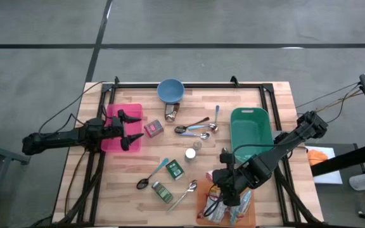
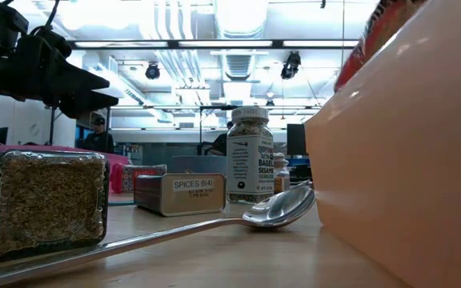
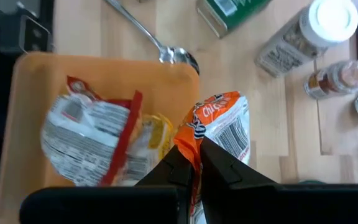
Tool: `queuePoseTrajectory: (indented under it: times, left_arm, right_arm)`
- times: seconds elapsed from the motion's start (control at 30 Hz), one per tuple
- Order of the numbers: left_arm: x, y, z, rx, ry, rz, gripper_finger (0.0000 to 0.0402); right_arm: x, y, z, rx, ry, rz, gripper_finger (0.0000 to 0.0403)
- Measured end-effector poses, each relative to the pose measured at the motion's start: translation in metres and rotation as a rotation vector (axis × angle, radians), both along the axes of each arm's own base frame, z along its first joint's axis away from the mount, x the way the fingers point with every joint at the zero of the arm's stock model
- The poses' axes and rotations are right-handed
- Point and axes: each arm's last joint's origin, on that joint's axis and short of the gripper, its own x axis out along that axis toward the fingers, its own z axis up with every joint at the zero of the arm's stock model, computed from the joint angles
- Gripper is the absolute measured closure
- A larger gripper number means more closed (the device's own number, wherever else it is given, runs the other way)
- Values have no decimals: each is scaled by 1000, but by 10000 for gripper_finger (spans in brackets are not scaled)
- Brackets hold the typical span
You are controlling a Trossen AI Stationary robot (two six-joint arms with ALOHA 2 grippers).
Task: Pick & Place Food Item
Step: Put the orange noodle pack into the orange bin
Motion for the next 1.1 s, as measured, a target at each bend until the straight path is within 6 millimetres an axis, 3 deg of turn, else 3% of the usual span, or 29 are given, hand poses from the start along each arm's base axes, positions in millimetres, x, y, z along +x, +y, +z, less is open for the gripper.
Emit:
queuePoseTrajectory:
  times: [0.23, 0.53, 0.77, 1.1]
  left_arm:
    - [0, 0, 0, 0, 0, 0, 30]
    - [0, 0, 0, 0, 0, 0, 30]
    - [0, 0, 0, 0, 0, 0, 30]
    - [0, 0, 0, 0, 0, 0, 30]
  right_arm:
    - [3, 2, 18, 24, -53, 23, 391]
    - [-2, 10, 23, 52, -56, 66, 391]
    - [-8, 18, 38, 82, -100, 94, 391]
    - [-9, 18, 20, 56, -67, 89, 391]
